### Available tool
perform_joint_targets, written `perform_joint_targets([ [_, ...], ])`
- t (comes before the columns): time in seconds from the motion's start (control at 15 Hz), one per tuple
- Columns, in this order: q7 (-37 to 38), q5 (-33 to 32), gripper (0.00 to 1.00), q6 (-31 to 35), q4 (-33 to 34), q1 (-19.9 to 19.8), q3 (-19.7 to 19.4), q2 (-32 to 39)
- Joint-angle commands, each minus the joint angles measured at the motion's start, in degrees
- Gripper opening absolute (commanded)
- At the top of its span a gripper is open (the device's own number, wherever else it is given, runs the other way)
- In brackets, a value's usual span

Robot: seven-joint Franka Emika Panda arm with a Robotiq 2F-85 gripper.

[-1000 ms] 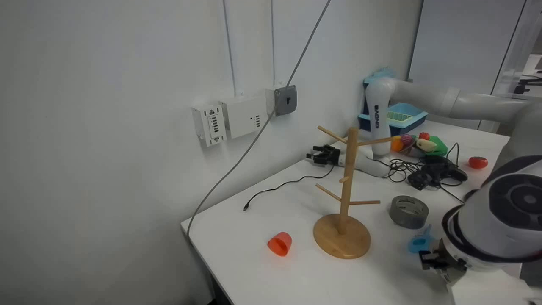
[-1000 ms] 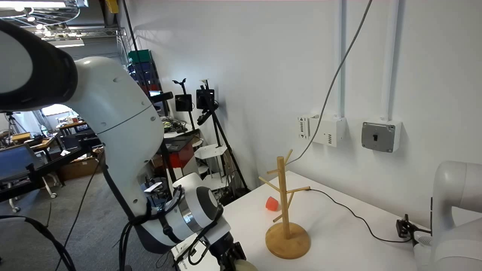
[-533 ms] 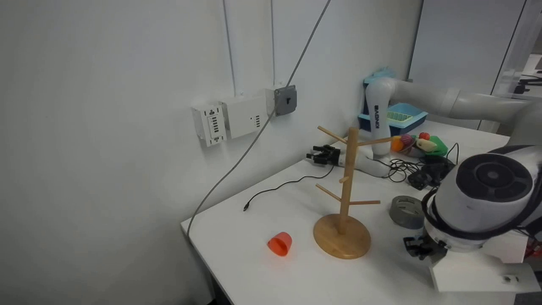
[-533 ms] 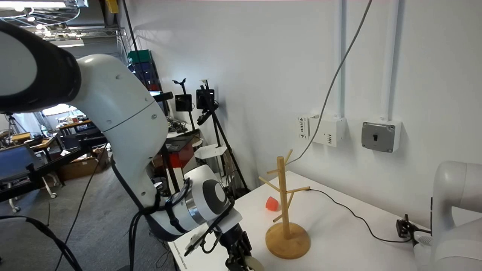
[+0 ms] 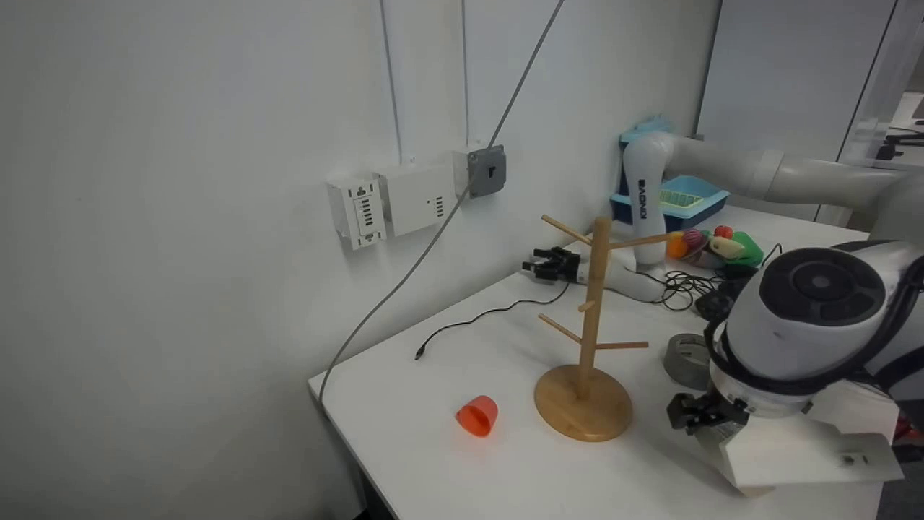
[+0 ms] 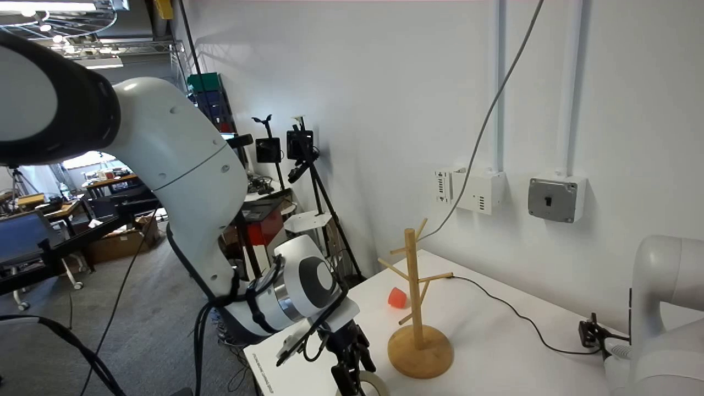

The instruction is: Remove the tape off of the wooden holder then put the dark brown tape on the bottom position of the wooden holder then put the peg on the top position of the wooden holder

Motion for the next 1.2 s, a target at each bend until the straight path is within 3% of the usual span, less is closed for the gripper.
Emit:
perform_joint_targets([
  [0.0, -3.1, 3.3, 1.00, -1.2, 0.9, -1.1, 1.3, 0.3],
  [0.67, -3.1, 4.5, 1.00, -0.2, -0.4, -1.0, 1.4, -4.2],
  [1.13, -4.2, 5.7, 1.00, 0.1, -0.3, -3.8, 0.5, -6.9],
])
